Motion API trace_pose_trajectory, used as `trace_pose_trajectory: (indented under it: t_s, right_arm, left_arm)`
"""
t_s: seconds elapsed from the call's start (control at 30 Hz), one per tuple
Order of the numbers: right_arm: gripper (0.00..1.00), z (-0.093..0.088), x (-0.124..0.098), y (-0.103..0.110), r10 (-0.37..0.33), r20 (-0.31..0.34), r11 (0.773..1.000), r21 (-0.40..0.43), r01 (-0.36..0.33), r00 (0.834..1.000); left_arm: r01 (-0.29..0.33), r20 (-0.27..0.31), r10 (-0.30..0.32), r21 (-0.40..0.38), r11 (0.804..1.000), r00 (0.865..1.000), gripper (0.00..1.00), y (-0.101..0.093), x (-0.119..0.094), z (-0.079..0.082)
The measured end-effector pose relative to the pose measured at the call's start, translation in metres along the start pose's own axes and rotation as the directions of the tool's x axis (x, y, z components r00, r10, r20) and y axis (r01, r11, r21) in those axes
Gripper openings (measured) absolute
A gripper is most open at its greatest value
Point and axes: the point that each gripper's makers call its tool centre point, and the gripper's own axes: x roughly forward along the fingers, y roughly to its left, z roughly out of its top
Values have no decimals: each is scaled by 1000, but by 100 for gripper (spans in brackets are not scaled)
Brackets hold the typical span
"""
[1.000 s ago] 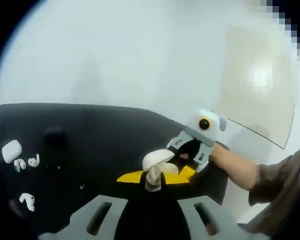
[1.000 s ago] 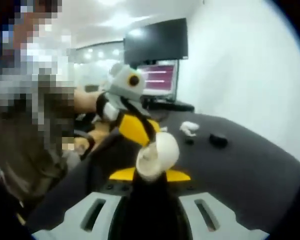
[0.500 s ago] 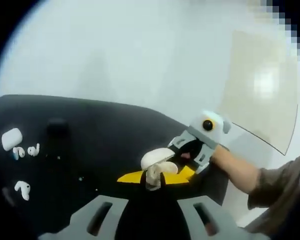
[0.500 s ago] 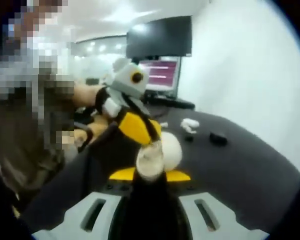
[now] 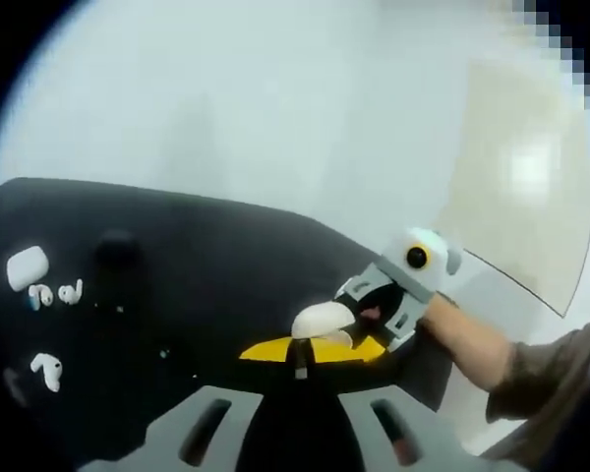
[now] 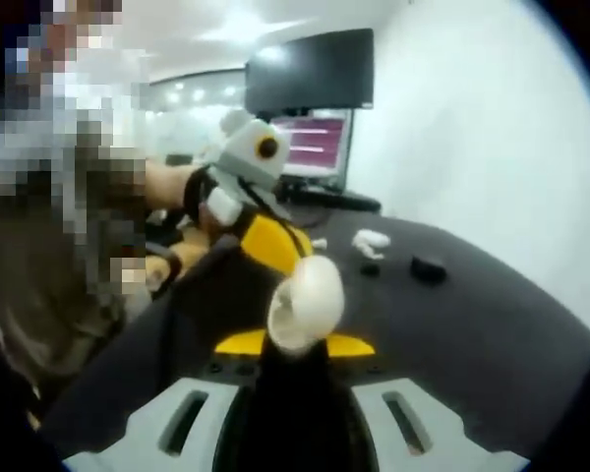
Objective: Pick up three earphones and place each one into its charging case using tactile feedback, ensure that each earphone is properly inserted and securely positioned inside the case.
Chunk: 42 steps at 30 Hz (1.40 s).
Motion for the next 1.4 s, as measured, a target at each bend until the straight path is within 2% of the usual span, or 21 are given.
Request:
trace_pose_trajectory:
  t_s: [0.23,0.47,0.57,0.67,0.77,0.83,0.87,0.9,0.93,0.97,1.03,1.23,1.27,1.4]
  right_arm:
    - [21,1,0,1,8,7,1000,18,-8,1000]
    - [21,0,1,3,22,8,999,26,-22,1000]
    - [21,2,-1,2,30,16,998,55,-31,999]
    - [21,3,-1,2,34,25,996,84,-36,999]
    - [21,0,0,4,40,7,996,84,-40,999]
    - [21,1,-1,2,33,10,995,98,-34,999]
    - [21,2,-1,2,24,15,995,97,-26,1000]
    - [21,1,0,2,22,13,996,88,-23,1000]
    - [20,0,1,3,23,9,997,77,-23,1000]
    - [20,-5,2,2,6,-28,999,34,-5,1000]
    - [20,-5,1,2,14,-22,999,53,-12,1000]
    - [19,-4,0,0,12,-12,997,76,-11,1000]
    - [19,1,0,-1,7,20,997,75,-9,1000]
    - [19,-2,-1,0,11,-1,997,75,-11,1000]
  left_arm:
    - [15,-5,-15,-4,1000,1000,1,-1,-3,0]
    - [61,7,-60,-27,998,998,1,-10,-5,5]
    - [69,8,-69,-35,997,998,1,-11,-6,5]
    - [68,8,-68,-46,997,998,1,-8,-8,2]
    - [76,6,-76,-62,995,997,1,-9,-8,-2]
    - [67,22,-66,-61,996,998,1,-7,-7,0]
    - [72,61,-67,-84,994,996,1,-8,-6,6]
    - [119,98,-105,-148,982,990,1,-15,-5,11]
    - [177,137,-147,-243,954,980,1,-20,-5,16]
    - [195,134,-162,-291,937,978,1,-20,-4,15]
    - [167,133,-139,-231,959,981,1,-14,-2,11]
    - [157,111,-136,-219,963,985,0,-9,-13,8]
    - [157,106,-137,-210,965,985,0,-9,-15,8]
    - [136,61,-129,-139,981,990,0,-8,-21,3]
